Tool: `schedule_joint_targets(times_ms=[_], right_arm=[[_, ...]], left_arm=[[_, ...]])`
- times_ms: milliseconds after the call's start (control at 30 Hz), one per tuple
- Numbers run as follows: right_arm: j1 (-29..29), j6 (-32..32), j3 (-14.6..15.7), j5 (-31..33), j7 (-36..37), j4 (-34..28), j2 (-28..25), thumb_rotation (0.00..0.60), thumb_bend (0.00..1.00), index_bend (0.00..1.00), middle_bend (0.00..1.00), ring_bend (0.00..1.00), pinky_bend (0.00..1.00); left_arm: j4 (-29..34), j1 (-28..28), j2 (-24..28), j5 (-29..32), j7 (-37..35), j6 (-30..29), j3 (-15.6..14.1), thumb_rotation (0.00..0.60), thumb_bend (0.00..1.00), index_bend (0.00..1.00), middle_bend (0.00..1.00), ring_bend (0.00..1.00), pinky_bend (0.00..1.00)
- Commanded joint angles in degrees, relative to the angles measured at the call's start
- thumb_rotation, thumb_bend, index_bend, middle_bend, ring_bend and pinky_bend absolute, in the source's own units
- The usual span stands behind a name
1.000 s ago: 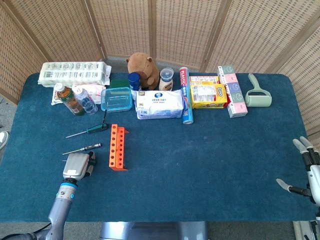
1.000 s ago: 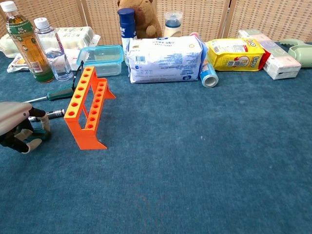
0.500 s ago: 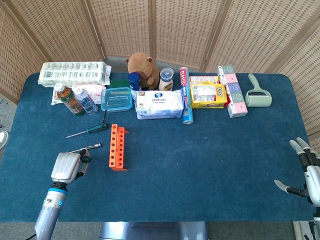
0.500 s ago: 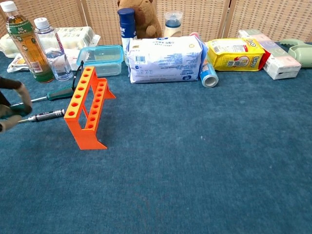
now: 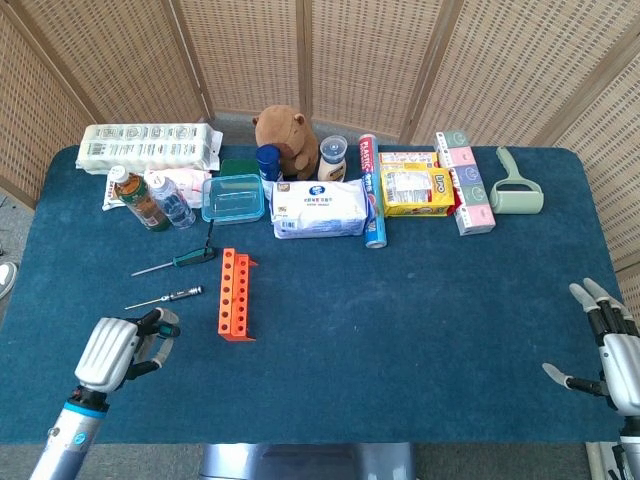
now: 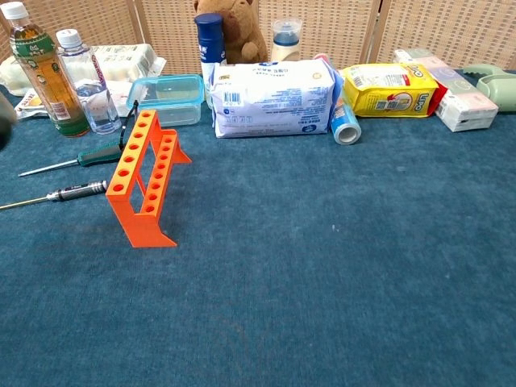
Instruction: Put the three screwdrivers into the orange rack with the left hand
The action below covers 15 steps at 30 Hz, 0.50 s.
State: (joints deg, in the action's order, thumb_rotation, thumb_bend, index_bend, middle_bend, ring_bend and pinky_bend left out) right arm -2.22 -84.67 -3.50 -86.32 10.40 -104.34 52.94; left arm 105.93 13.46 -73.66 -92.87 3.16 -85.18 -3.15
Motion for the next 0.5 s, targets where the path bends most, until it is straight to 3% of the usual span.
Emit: schedule_joint_targets(times_ms=[33, 333, 500], right_arm=[[-0.10, 0.21, 0.25, -0.22, -1.10, -0.23, 0.43, 0.600, 0.00, 0.00, 0.00, 0.00, 0.00], [-0.39, 0.93, 0.70, -0.27, -3.91, -0.74, 1.39, 0.600, 0.00, 0.00, 0.00, 0.00, 0.00], [-0.49, 1.15, 0.68, 0.09, -4.37, -0.73, 1.53, 0.600, 0.00, 0.00, 0.00, 0.00, 0.00]], left_arm=[[-3.95, -1.97, 1.92, -8.52, -16.70, -6.53, -3.06, 0.600, 0.47, 0.45, 0.89, 0.79, 0.89], [-9.97, -0.48, -1.74, -9.53, -46.06, -10.11, -2.41, 0.600, 0.47, 0.45, 0.89, 0.79, 0.89], [-11.91, 0.84, -3.74, -8.63, -52.33, -8.41, -1.81, 0.600, 0.47, 0.45, 0.89, 0.79, 0.89]])
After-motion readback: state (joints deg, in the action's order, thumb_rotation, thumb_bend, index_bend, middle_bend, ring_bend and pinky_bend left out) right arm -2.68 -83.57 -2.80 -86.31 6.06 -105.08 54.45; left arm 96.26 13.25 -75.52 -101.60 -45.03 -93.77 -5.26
